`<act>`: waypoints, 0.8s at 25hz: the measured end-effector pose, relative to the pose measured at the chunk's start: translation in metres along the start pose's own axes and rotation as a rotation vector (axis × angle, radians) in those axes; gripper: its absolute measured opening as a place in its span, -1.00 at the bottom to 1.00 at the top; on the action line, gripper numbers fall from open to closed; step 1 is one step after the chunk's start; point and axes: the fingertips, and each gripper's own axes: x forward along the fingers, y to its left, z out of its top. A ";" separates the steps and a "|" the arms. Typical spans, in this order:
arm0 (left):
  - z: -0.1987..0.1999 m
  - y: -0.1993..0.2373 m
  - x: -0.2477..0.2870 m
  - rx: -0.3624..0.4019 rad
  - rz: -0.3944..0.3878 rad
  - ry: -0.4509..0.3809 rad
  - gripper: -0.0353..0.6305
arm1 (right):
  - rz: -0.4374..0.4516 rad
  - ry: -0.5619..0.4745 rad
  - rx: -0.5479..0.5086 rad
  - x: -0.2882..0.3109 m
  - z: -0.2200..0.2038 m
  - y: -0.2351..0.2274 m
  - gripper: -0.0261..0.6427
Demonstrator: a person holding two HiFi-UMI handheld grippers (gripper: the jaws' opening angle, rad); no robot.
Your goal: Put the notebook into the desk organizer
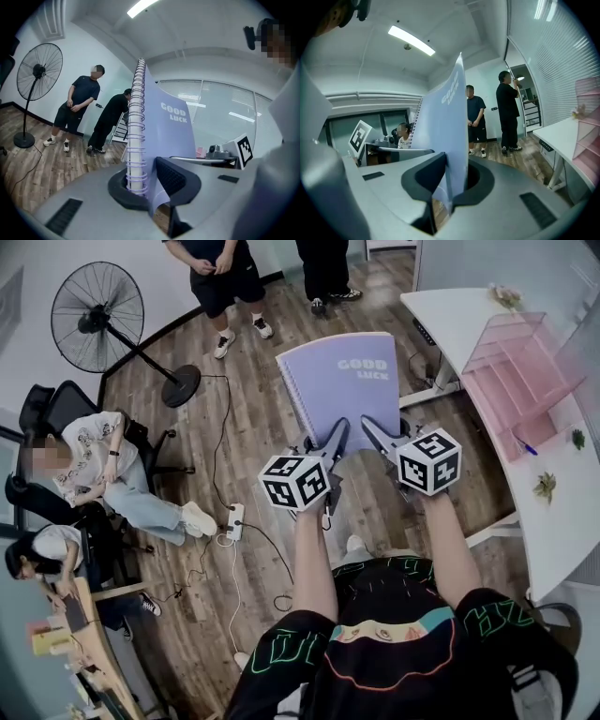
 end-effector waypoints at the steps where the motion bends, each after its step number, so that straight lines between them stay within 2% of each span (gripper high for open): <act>1: 0.001 0.002 0.006 -0.002 -0.008 0.006 -0.74 | -0.009 0.002 0.004 0.002 0.001 -0.005 -0.77; 9: 0.006 0.014 0.039 -0.014 -0.026 0.035 -0.74 | -0.031 0.014 0.041 0.016 0.006 -0.039 -0.76; 15: -0.006 0.055 0.064 -0.060 0.053 0.066 -0.74 | 0.031 0.065 0.084 0.057 -0.012 -0.067 -0.77; 20: 0.009 0.098 0.091 -0.070 0.125 0.053 -0.74 | 0.107 0.075 0.092 0.106 -0.004 -0.094 -0.77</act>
